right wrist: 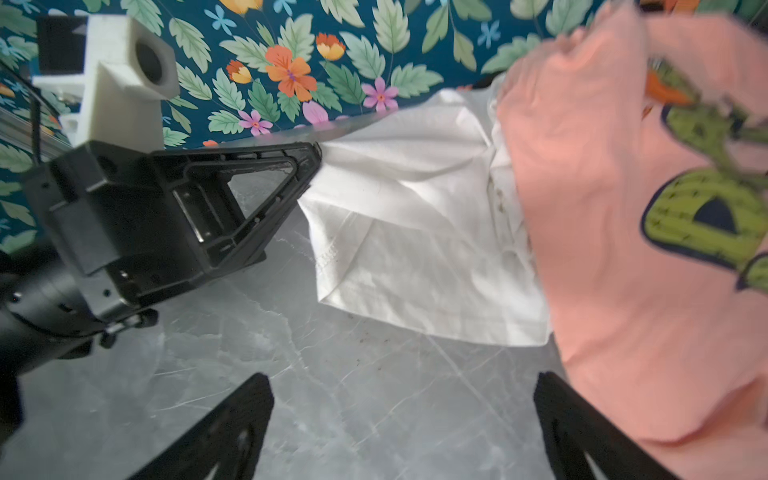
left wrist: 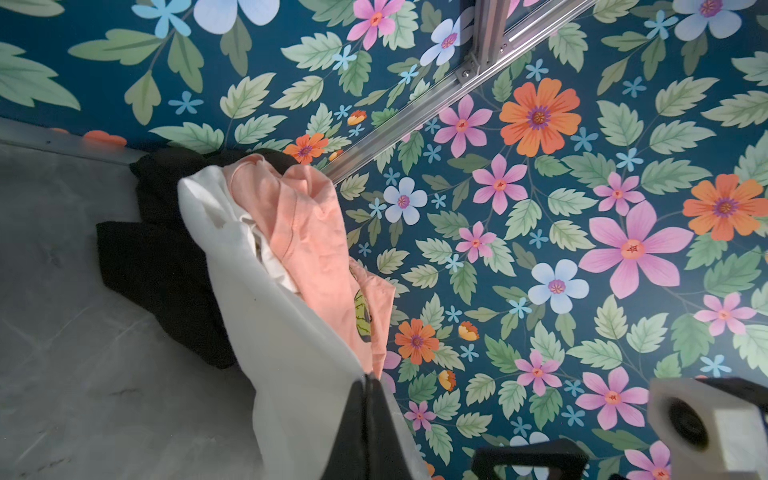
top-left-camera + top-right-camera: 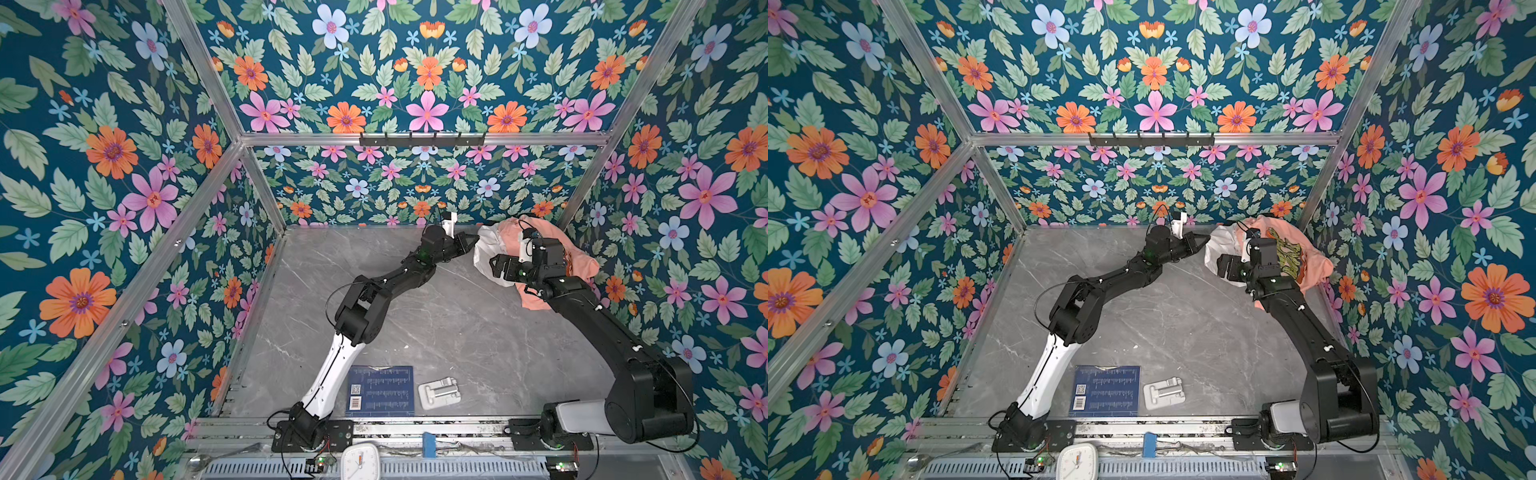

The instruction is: Pick out a specific cloth from the pile

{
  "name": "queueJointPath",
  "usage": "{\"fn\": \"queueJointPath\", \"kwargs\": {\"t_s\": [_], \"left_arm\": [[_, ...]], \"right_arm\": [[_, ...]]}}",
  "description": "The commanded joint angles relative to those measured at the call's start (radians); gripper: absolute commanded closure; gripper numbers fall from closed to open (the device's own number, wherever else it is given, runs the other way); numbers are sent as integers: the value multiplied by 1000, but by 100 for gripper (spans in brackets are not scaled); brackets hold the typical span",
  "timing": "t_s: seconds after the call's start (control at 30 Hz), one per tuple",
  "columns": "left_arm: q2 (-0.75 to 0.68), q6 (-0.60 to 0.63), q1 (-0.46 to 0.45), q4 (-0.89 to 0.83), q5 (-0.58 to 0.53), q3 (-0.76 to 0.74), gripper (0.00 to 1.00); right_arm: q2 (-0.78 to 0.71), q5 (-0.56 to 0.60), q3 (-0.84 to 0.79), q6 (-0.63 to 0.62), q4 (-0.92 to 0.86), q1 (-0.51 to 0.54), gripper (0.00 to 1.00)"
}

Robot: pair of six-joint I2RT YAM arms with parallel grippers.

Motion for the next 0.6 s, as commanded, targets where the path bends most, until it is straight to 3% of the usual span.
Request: {"fn": "queueJointPath", "kwargs": {"t_s": [0.0, 0.2, 0.57], "left_arm": [[-16, 11, -3, 31, 10, 25, 100], [-18, 15, -14, 11, 18, 92, 100], [-27, 17, -32, -7, 22, 147, 100]], "right_arm": [[-22, -8, -50, -270, 225, 0, 1], [23, -58, -40, -439, 265, 1, 1], [226, -53, 61, -469, 332, -4, 1]]}}
